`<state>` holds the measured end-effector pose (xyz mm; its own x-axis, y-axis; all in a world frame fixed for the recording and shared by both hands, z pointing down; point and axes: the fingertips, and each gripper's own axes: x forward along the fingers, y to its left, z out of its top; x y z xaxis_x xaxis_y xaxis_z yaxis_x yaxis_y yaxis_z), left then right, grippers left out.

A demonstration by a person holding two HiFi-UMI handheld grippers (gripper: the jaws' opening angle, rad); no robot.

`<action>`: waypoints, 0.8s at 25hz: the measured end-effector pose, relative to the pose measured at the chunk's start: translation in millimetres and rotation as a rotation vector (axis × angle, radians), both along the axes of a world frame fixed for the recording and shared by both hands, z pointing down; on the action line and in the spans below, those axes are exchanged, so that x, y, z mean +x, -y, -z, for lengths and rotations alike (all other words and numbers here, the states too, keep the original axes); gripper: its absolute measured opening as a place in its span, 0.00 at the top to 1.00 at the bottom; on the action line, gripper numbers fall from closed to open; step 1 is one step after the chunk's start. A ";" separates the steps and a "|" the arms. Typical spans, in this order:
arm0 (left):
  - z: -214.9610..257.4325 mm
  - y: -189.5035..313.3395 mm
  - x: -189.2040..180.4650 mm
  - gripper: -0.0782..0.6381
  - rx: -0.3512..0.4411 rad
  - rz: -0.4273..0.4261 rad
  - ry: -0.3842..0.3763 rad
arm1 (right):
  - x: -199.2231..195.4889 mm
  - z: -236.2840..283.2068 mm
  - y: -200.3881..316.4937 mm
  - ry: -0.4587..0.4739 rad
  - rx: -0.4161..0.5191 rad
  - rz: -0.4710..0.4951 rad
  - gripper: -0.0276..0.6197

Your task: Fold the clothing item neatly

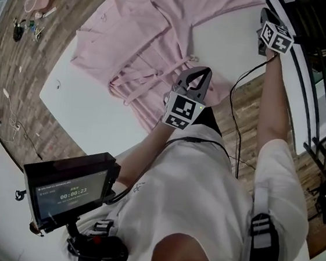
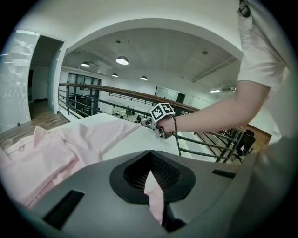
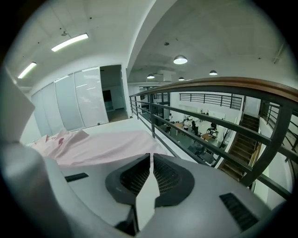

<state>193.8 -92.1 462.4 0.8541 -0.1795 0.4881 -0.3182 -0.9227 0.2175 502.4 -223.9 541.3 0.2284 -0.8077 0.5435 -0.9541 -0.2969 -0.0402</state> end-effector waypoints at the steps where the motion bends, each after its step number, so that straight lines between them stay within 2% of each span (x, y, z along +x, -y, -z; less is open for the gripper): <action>1: -1.6 -0.5 4.3 0.89 -0.002 -0.001 0.006 | 5.1 -1.5 1.7 0.000 -0.002 -0.003 0.95; 10: -6.7 2.4 33.5 0.89 -0.006 -0.017 0.034 | 20.4 -6.5 27.6 0.021 0.003 -0.016 0.83; 16: -8.2 7.4 32.4 0.89 -0.001 -0.010 0.054 | 28.3 -19.5 35.3 0.035 -0.053 -0.049 0.83; 20: -9.8 11.5 30.7 0.89 0.003 -0.004 0.069 | 34.7 -25.1 36.0 0.048 -0.100 -0.106 0.83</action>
